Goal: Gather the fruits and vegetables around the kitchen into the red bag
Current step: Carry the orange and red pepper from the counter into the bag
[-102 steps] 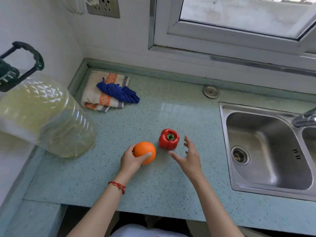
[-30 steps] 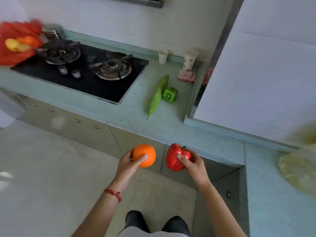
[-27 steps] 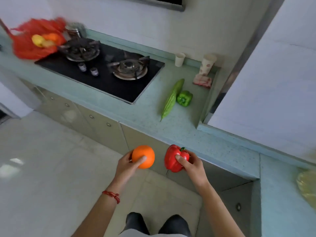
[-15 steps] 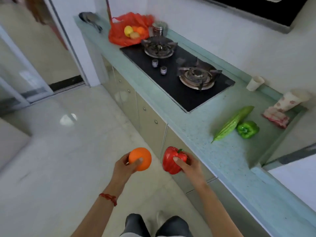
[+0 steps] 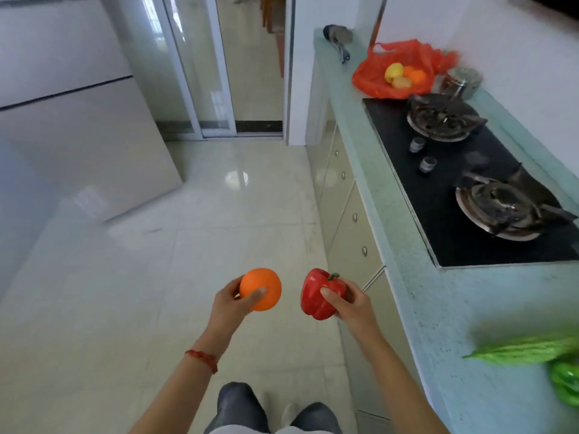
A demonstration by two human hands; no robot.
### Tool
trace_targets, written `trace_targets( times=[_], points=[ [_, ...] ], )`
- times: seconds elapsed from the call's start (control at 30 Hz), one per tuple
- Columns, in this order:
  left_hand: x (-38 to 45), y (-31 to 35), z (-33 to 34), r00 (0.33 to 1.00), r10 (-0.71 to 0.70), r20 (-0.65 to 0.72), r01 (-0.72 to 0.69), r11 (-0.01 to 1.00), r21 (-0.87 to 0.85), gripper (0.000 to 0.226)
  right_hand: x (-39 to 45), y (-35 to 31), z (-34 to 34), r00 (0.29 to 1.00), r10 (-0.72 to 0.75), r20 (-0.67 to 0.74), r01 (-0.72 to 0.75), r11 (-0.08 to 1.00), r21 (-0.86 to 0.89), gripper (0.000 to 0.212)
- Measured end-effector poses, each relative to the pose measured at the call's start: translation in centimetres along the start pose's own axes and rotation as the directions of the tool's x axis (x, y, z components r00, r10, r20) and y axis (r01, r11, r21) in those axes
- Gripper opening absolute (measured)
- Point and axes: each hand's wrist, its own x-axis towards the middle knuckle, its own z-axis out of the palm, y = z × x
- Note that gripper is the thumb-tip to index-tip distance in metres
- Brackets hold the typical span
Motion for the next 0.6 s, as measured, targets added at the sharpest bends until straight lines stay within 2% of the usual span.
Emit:
trace_targets(
  times=[0.07,0.2,0.33,0.4,0.53,0.6],
  points=[
    [0.1,-0.1,0.0,0.999,-0.004,-0.033,0.003,1.0,-0.008,0.051,0.6,-0.3,0.2,1.0,-0.005,0.029,0.006,1.0,-0.025,0.051],
    [1.1,0.3,0.1,0.998,-0.008,-0.062,0.006,1.0,-0.024,0.051,2.6,-1.0,0.6,0.998,-0.004,0.057,0.005,1.0,-0.031,0.082],
    [3.6,1.1,0.1,0.997,0.01,-0.075,-0.013,0.999,-0.034,0.051,5.0,-1.8,1.2,0.997,-0.006,0.077,0.01,0.999,-0.048,0.084],
    [5.6,1.7,0.0,0.997,0.016,-0.073,-0.018,0.999,-0.031,0.052,6.8,-2.3,1.7,0.997,-0.009,0.075,0.013,0.999,-0.053,0.08],
    [10.6,3.5,-0.9,0.997,0.029,-0.065,-0.032,0.999,-0.043,0.052,11.3,-4.0,3.7,0.998,-0.013,0.057,0.016,0.998,-0.053,0.041],
    [13.8,4.7,-1.6,0.998,0.03,-0.061,-0.033,0.998,-0.044,0.051,14.0,-5.2,5.1,0.999,-0.016,0.05,0.019,0.998,-0.065,0.039]
  ],
)
